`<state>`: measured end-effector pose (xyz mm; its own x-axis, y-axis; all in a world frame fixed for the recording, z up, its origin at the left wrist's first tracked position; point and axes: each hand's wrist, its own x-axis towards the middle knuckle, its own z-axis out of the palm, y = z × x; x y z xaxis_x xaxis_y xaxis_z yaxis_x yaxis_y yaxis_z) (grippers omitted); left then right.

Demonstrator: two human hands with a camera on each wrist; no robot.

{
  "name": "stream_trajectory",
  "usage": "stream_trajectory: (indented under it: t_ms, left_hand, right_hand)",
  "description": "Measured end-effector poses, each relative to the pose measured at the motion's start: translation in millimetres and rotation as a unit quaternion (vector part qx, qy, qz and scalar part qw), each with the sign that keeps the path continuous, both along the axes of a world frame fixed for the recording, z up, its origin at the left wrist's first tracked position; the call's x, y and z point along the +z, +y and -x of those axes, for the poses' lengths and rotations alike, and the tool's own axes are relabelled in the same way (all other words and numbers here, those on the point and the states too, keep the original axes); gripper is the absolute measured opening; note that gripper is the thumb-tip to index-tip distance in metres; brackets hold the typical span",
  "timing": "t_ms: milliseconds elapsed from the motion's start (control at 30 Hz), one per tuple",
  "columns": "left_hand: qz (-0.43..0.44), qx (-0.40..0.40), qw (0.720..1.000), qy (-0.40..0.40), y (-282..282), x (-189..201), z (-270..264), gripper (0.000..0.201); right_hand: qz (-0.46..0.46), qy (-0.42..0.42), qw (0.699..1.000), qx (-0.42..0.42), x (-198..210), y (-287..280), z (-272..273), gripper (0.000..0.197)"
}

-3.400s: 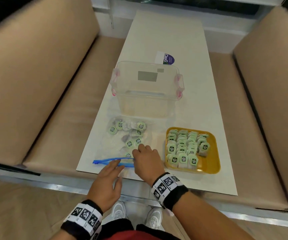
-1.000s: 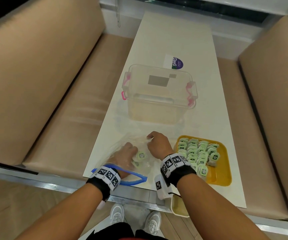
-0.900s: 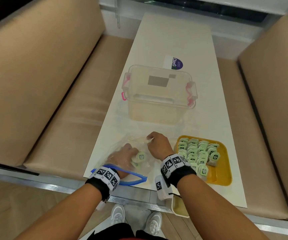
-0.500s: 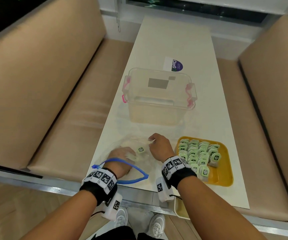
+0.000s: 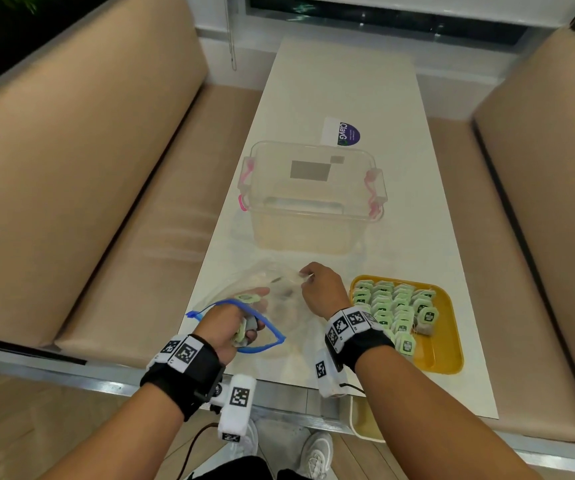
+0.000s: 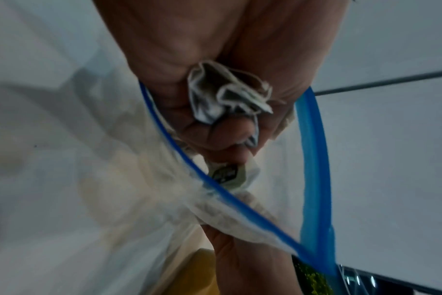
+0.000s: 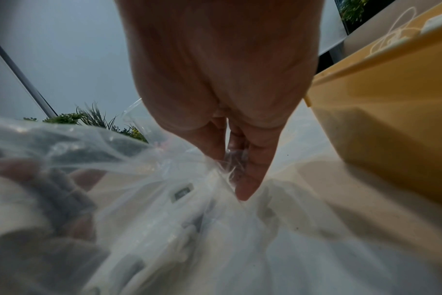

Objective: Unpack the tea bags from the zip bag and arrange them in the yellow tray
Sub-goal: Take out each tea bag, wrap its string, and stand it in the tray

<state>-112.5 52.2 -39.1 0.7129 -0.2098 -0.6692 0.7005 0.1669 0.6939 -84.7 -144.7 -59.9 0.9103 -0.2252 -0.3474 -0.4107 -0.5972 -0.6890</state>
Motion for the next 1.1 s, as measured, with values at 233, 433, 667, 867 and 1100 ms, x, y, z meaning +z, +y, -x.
stream_trajectory:
  t_ms: [233, 433, 667, 867, 1100]
  left_hand:
    - [0.099, 0.014, 0.993, 0.058, -2, -4, 10, 0.045]
    - [0.196, -0.006, 0.976, 0.095, 4, -10, 13, 0.065]
    - [0.138, 0.040, 0.987, 0.067, -6, -19, 9, 0.026]
    - [0.066, 0.071, 0.993, 0.060, -12, -16, 12, 0.018]
    - [0.076, 0.080, 0.992, 0.061, 13, -12, 23, 0.021]
  right_hand:
    - [0.002, 0.003, 1.000, 0.010, 1, -4, -1, 0.031]
    - [0.000, 0.006, 1.000, 0.014, 0, -5, -3, 0.033]
    - [-0.006, 0.004, 1.000, 0.025, -3, -1, -3, 0.035]
    - [-0.004, -0.009, 1.000, 0.015, -5, -2, -4, 0.033]
    - [-0.003, -0.026, 1.000, 0.012, -5, -9, -12, 0.031]
